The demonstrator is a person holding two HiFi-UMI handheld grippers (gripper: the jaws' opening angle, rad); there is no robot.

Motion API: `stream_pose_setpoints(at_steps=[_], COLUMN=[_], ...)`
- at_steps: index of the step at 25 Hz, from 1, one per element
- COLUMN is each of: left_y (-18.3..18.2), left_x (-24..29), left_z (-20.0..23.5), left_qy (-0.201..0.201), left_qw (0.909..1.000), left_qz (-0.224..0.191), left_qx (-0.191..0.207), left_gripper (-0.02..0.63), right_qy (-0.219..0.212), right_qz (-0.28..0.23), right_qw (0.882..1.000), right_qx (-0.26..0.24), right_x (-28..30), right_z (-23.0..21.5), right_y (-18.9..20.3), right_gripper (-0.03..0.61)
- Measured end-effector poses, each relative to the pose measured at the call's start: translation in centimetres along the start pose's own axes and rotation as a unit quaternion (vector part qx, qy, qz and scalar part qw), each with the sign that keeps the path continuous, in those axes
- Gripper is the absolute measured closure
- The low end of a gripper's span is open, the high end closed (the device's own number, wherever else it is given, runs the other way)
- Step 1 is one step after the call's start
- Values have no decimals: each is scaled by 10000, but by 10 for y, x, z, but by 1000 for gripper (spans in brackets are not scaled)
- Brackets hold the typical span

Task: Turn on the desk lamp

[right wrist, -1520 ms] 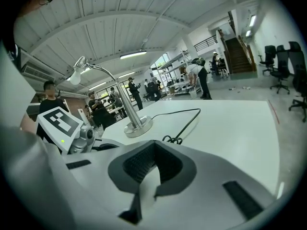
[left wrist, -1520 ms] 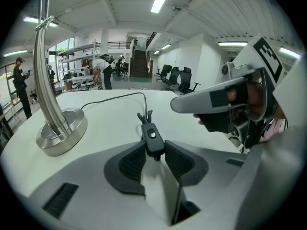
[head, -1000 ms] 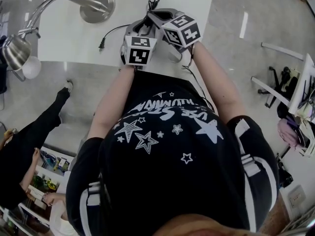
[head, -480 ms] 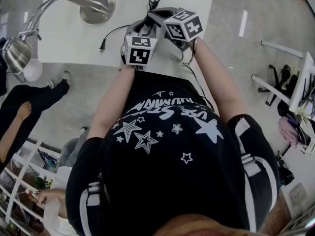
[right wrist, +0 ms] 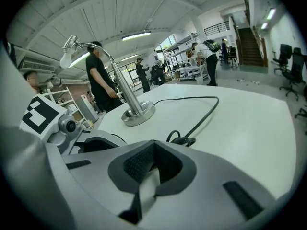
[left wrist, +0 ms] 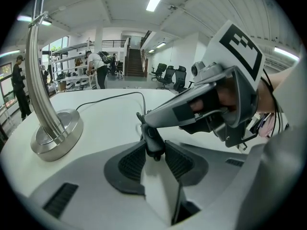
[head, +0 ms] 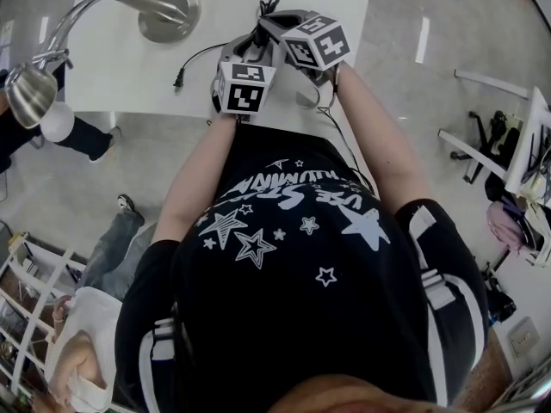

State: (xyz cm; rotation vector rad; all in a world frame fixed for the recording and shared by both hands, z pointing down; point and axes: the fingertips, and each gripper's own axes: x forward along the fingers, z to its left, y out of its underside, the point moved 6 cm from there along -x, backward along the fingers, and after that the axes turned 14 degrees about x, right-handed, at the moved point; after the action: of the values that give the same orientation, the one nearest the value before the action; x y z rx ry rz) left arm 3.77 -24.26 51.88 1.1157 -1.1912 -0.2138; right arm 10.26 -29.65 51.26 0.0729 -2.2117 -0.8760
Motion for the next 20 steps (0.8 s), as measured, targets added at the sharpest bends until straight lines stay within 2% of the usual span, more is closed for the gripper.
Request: stream_pose_setpoints(at_steps=[7, 13, 20], left_y=[-2, -4, -4], left_x=[-2, -2, -2], left_z=[2, 4, 4], left_qy=[10, 36, 42], left_qw=[10000, 9999, 9999], left_qz=[-38, -66, -48], left_qx=[-54, -90, -82], left_gripper=[472, 472, 471], right_qy=[13, 82, 27], right_qz=[25, -35, 553], right_qw=[10000, 9998, 9966], right_qx=[41, -161, -610], right_x=[1, -8, -2], right_z=[0, 7, 14], right_y=[0, -8, 1], right_gripper=[574, 574, 574])
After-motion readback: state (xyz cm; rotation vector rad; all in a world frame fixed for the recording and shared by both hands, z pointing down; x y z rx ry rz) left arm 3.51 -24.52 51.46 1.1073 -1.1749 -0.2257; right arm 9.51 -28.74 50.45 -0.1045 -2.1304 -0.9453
